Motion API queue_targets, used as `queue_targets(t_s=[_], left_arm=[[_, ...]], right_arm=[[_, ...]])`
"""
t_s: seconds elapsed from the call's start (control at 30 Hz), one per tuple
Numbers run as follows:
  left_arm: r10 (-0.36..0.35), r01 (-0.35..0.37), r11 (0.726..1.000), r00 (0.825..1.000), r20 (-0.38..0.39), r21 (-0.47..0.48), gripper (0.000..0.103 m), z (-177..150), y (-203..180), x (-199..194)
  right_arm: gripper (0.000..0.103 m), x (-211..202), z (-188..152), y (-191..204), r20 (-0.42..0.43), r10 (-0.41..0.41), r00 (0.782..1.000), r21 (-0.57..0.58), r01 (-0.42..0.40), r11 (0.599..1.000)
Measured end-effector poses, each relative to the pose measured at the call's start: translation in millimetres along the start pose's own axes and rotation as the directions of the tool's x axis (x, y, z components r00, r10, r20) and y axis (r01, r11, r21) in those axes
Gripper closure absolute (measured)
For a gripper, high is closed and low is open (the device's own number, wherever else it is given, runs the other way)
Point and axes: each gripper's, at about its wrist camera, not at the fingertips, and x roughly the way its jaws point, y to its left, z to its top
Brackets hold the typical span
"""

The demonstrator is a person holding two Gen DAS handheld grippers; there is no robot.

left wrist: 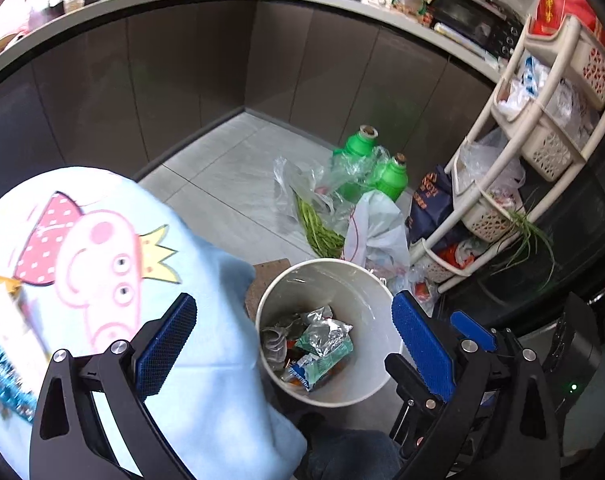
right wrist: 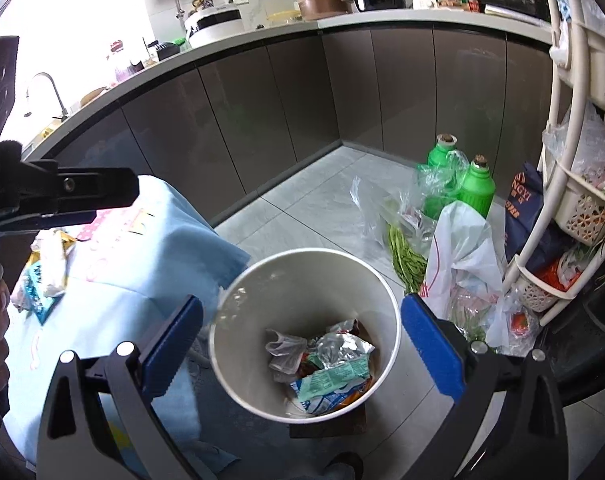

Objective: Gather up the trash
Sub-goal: 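Open both tools to drop the wrappers into the white bin, then move both tools back over the table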

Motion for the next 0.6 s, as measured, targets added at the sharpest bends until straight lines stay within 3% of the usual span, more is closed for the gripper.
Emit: queue_targets(t_s=[0.4,0.6], left_arm=[[0.119,-0.108,0.988,0.988,0.098,-0.108,0.009,-25.7,41.6,-112.3],[0.134,-0.109,0.977,0.982,0.131,-0.182,0.009,-46.3,70.4,-157.0]], right_arm=[[0.004,-65.2,20.4,71.8,0.071,0.057,0.996,-0.089,-0.051,0.995],[0.004,-87.5,25.7,117.6,0.099,0.095,0.991,-0.185,-0.076,0.980]])
